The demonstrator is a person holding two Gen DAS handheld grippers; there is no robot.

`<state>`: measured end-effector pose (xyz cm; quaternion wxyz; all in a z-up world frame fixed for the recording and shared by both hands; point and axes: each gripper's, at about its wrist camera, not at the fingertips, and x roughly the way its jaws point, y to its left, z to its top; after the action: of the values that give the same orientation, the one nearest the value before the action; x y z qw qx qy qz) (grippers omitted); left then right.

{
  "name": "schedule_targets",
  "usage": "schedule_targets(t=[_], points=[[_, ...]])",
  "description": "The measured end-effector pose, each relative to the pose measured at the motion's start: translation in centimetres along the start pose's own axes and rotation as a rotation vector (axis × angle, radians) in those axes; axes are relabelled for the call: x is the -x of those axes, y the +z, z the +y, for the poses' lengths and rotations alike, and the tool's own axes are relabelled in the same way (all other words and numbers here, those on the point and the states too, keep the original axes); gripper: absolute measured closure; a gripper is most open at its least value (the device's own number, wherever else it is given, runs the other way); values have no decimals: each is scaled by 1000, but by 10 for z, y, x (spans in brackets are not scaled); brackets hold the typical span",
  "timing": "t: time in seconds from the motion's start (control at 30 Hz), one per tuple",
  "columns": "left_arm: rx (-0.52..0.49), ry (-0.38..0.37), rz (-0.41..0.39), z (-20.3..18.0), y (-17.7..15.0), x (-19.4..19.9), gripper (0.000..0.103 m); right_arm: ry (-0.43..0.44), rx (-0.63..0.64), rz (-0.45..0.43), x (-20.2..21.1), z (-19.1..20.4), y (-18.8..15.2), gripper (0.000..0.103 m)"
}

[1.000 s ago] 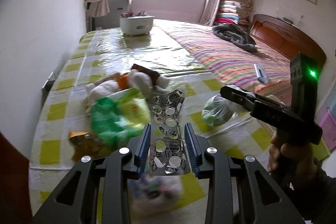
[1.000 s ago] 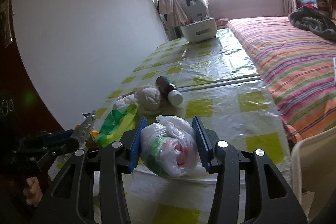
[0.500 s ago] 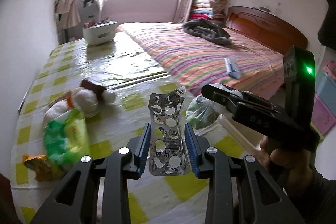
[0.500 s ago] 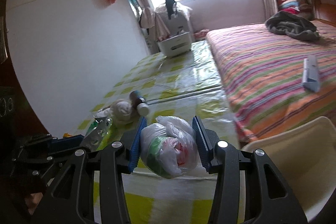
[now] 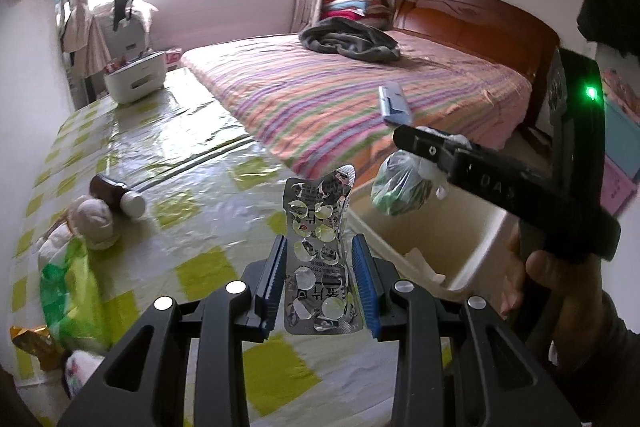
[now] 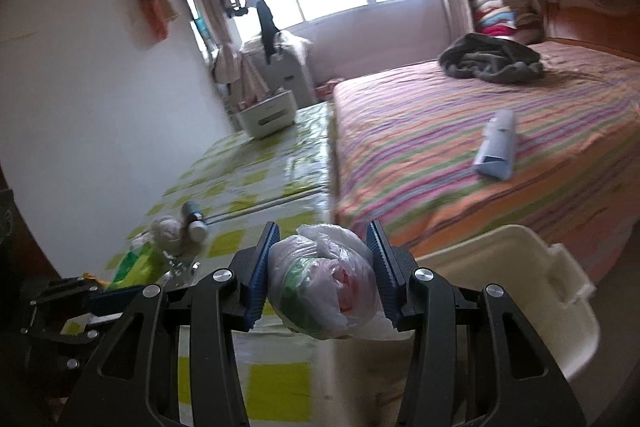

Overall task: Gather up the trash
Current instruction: 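Carry both items to the white bin and release them inside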

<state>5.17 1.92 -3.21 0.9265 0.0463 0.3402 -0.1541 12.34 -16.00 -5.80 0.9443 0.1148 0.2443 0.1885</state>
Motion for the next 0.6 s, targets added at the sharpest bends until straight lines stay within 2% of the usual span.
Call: schedule_targets(t=[0.2, 0.4, 0.47, 0.6], points=[[-43, -34, 14, -27, 3, -11, 71, -81, 3, -27, 13, -24, -2, 59], [-70, -60, 32, -45, 6, -22, 71, -106, -28, -28, 18, -40, -3, 55], [-79, -66, 34, -51, 7, -24, 71, -112, -47, -30, 20, -45, -3, 52], [-92, -76, 40, -60, 10, -30, 71, -119, -74, -71, 30, -50, -1, 34]])
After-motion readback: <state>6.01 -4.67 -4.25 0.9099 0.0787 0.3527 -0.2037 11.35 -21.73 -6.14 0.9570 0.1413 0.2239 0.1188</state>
